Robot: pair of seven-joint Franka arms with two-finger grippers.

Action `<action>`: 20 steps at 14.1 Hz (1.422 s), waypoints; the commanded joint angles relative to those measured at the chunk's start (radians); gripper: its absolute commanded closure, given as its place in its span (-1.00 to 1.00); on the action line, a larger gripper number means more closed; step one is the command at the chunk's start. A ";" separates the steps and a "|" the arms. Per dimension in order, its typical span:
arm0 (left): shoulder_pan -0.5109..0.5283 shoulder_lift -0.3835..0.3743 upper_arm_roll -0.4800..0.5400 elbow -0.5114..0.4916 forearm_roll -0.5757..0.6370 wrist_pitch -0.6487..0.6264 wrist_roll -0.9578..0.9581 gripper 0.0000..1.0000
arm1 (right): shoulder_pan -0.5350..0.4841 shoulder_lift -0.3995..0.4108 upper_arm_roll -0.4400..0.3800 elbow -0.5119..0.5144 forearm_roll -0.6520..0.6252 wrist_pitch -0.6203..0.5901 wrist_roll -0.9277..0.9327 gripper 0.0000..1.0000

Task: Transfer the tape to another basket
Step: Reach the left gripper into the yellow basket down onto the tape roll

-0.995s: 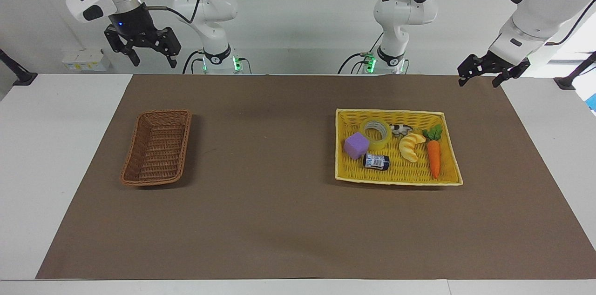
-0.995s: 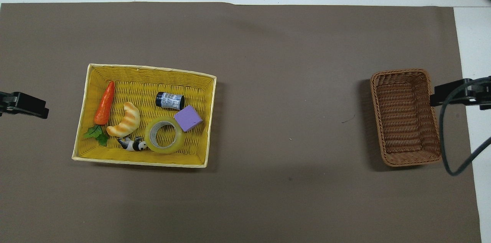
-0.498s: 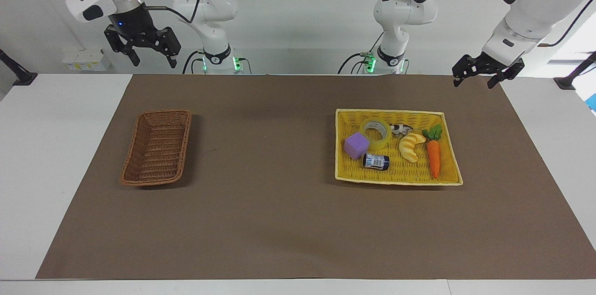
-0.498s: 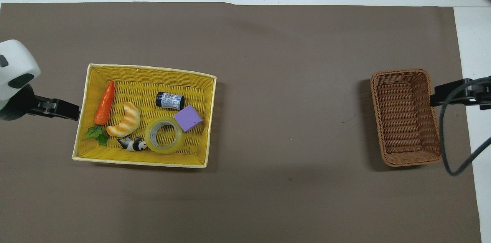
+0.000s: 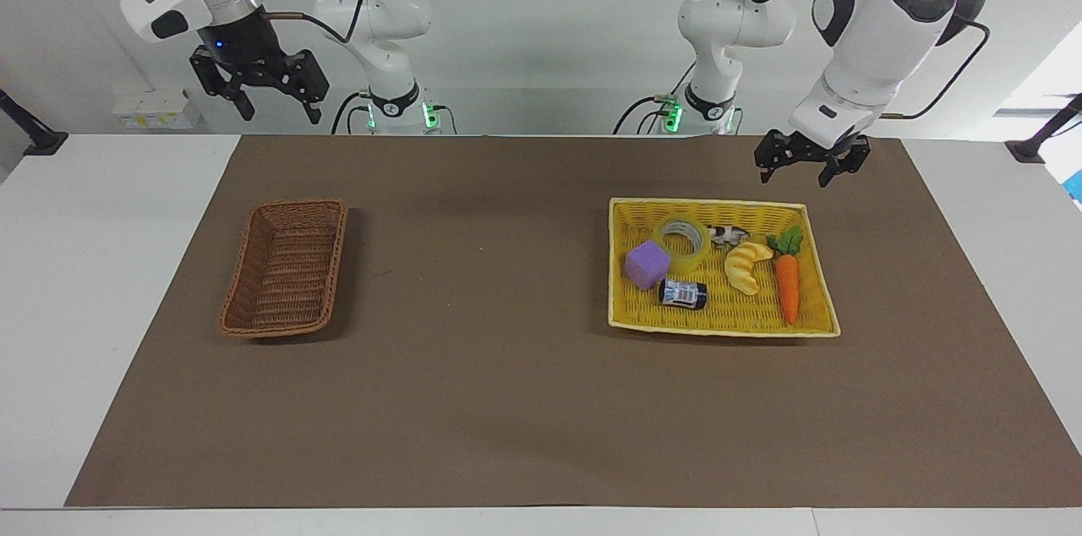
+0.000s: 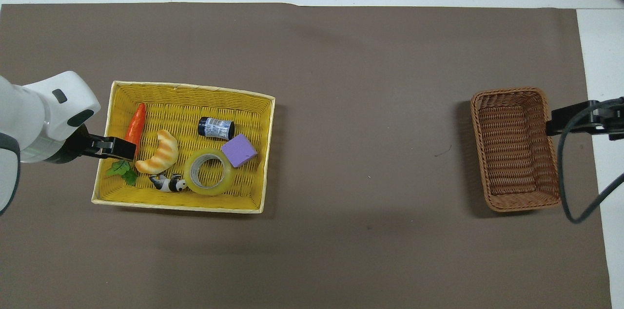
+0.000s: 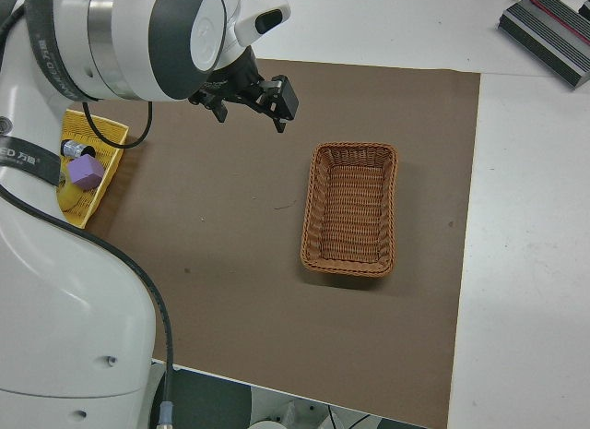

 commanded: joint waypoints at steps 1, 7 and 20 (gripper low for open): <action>-0.026 -0.063 0.013 -0.090 -0.004 0.062 -0.030 -1.00 | -0.009 -0.028 0.004 -0.030 0.021 -0.008 0.001 -1.00; -0.070 -0.037 0.013 -0.213 -0.033 0.192 -0.102 -1.00 | -0.009 -0.029 0.004 -0.031 0.021 -0.008 0.001 -1.00; -0.194 0.152 0.013 -0.356 -0.179 0.467 -0.371 -0.67 | -0.009 -0.029 0.004 -0.031 0.021 -0.008 0.003 -1.00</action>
